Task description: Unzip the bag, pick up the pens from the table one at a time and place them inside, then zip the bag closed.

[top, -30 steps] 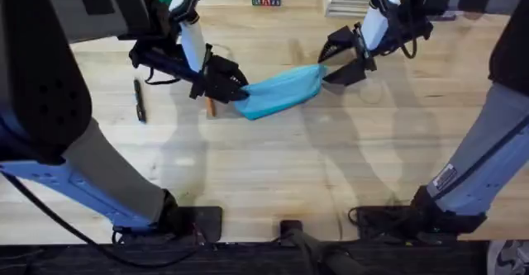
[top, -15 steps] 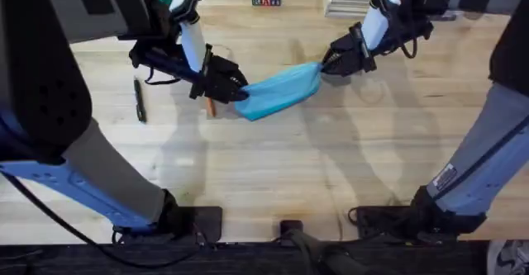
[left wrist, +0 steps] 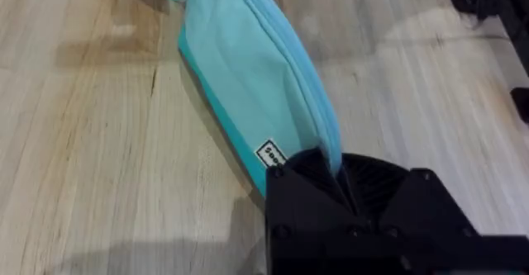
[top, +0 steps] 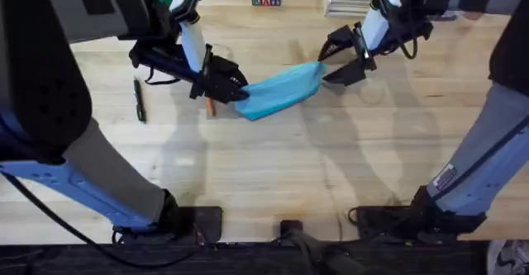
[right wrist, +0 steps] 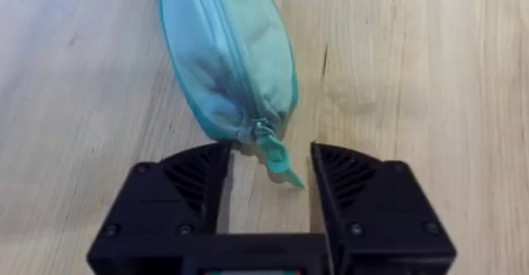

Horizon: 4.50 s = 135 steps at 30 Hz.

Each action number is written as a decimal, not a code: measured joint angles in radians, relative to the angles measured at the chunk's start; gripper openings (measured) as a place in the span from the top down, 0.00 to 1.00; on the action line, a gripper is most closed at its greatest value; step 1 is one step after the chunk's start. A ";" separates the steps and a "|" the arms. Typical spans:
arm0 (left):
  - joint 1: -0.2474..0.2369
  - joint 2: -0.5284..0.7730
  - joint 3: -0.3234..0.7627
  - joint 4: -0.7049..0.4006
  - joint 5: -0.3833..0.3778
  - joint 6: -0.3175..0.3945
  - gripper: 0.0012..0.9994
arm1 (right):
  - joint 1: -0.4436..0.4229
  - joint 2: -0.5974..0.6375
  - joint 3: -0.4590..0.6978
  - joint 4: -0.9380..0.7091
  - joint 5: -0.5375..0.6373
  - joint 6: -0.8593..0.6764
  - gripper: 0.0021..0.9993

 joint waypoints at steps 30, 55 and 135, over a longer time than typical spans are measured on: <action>0.000 0.000 0.000 0.000 0.000 0.000 0.96 | 0.010 0.000 0.000 0.023 -0.001 -0.004 0.60; 0.000 0.000 0.000 0.000 -0.003 0.000 0.96 | 0.005 0.000 0.001 -0.113 -0.063 -0.004 0.97; 0.001 0.000 0.000 -0.004 -0.010 0.000 0.96 | 0.169 0.000 0.190 -0.619 -0.076 -0.003 0.97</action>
